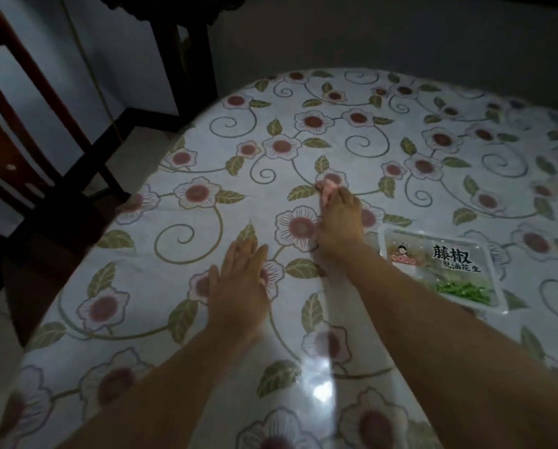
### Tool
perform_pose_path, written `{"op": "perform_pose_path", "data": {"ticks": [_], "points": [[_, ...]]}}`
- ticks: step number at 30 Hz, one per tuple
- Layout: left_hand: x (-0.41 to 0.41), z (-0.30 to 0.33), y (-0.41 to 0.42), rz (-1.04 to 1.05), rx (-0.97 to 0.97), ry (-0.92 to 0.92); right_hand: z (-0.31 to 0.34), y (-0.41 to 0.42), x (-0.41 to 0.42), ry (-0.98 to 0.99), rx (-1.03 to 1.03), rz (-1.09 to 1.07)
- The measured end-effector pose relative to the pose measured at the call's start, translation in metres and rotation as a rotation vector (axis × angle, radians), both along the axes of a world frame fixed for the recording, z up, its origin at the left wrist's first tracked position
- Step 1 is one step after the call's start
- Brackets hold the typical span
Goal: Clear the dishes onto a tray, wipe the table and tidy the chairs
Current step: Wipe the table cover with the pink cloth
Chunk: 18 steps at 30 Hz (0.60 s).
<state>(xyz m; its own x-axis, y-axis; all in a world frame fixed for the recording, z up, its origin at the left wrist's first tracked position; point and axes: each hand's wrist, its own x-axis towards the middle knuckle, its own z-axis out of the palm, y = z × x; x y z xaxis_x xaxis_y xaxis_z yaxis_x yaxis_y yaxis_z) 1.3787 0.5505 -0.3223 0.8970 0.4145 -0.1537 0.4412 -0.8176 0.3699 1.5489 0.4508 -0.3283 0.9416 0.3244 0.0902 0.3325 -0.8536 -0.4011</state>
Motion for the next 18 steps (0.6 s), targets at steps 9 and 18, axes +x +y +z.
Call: {"op": "perform_pose_path", "data": {"ticks": [9,18], "points": [[0.004,0.007,0.005,-0.041,0.005,0.139,-0.029,-0.094,-0.179,0.21,0.143,0.69],[-0.038,0.021,-0.078,-0.287,-0.053,0.08,0.031,-0.149,-0.229,0.004,0.411,0.308]]}}
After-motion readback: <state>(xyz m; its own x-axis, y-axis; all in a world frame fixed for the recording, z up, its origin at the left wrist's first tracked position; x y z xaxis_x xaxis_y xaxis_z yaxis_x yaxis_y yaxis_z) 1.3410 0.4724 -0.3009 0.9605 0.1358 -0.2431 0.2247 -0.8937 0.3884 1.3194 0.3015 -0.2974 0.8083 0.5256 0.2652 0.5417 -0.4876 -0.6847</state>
